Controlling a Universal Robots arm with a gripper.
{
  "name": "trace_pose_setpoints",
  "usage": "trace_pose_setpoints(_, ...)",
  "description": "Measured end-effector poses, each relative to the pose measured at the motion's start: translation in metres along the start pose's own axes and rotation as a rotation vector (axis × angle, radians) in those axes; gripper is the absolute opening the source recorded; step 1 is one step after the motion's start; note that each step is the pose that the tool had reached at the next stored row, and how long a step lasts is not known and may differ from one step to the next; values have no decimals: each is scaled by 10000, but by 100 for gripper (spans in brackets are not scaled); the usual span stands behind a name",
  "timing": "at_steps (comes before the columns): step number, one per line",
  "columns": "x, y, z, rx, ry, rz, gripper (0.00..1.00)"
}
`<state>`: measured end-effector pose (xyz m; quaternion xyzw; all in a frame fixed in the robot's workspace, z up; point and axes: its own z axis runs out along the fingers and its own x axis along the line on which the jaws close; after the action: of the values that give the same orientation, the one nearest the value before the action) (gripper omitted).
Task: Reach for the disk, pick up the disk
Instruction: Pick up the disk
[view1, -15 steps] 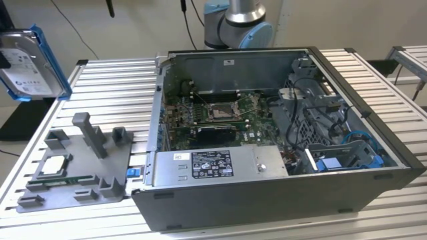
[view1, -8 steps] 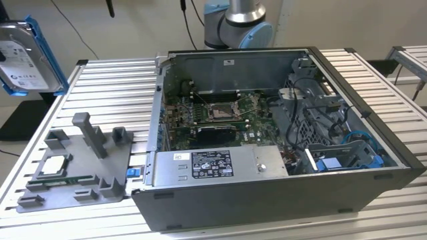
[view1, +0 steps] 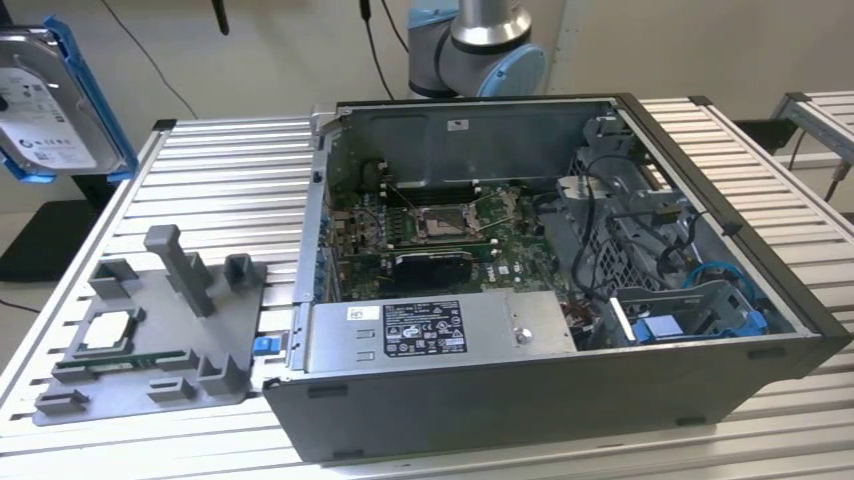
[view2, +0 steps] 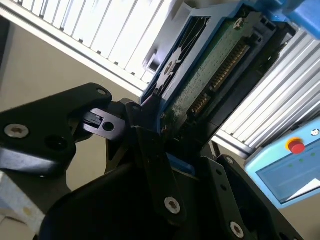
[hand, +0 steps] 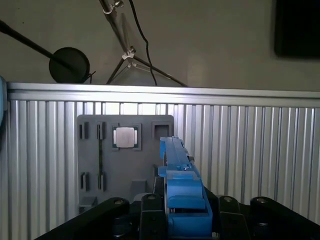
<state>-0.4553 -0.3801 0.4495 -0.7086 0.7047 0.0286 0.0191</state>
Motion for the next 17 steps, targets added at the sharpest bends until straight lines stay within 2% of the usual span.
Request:
trace_pose_setpoints(2,-2,0,-17,75,-27,-5,0)
trace_pose_setpoints(4,-5,1,-57,105,-40,-7,0)
trace_pose_setpoints(10,-17,4,-236,128,-64,-7,0)
trace_pose_setpoints(17,-34,7,-495,131,-76,-8,0)
